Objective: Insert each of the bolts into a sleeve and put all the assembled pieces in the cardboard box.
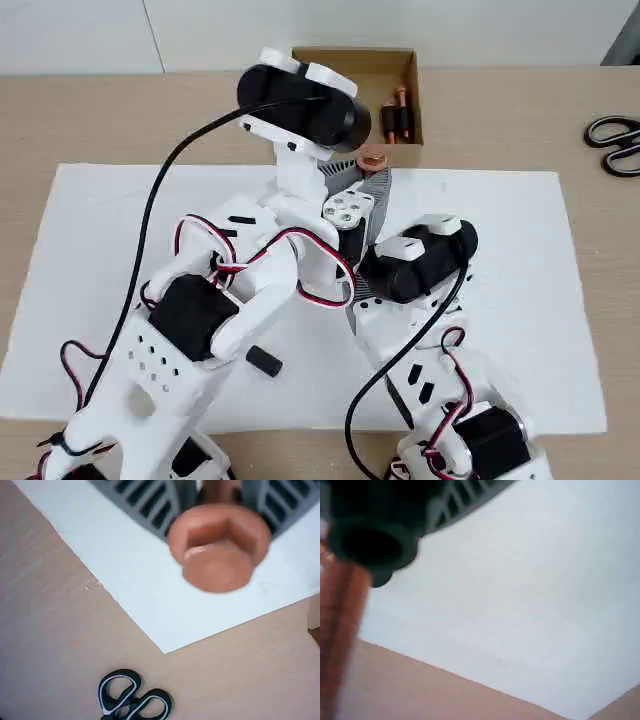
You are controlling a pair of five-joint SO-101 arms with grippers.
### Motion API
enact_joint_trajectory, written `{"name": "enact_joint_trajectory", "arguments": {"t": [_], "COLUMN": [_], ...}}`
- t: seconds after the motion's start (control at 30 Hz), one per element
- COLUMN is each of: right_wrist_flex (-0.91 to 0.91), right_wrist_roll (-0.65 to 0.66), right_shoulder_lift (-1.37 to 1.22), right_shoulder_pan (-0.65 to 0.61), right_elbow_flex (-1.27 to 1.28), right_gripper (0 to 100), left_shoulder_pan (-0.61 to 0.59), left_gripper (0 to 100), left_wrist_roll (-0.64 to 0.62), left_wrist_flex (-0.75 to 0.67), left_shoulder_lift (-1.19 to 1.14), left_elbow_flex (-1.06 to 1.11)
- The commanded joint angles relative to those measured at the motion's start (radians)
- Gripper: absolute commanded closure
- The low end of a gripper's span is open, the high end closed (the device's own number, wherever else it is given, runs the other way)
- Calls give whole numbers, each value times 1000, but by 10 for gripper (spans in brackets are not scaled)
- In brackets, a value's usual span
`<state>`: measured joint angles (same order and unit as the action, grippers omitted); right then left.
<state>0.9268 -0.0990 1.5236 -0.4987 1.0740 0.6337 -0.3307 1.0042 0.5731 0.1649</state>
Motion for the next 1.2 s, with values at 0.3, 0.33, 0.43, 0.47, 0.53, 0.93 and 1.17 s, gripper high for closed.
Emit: {"name": "enact_joint_trajectory", "arguments": {"t": [0.3,0.33,0.43,0.47,0.53,0.93,1.17], "right_wrist_flex": [-33,-33,-33,-33,-33,-33,-33], "right_wrist_roll": [-9,-9,-9,-9,-9,-9,-9], "right_shoulder_lift": [10,10,10,10,10,10,54], "right_shoulder_pan": [1,1,1,1,1,2,2], "right_elbow_flex": [-8,-8,-8,-8,-8,-8,-5], "right_gripper": [995,995,995,995,995,995,995], "left_shoulder_pan": [3,3,2,2,3,2,6], "left_gripper": [994,994,994,994,994,994,994], "left_wrist_roll": [-8,-8,-8,-8,-12,-49,-43], "left_wrist_flex": [46,46,46,46,52,109,147], "left_shoulder_lift": [29,29,29,29,29,29,29], "left_elbow_flex": [-64,-64,-62,-61,-59,-59,-59]}}
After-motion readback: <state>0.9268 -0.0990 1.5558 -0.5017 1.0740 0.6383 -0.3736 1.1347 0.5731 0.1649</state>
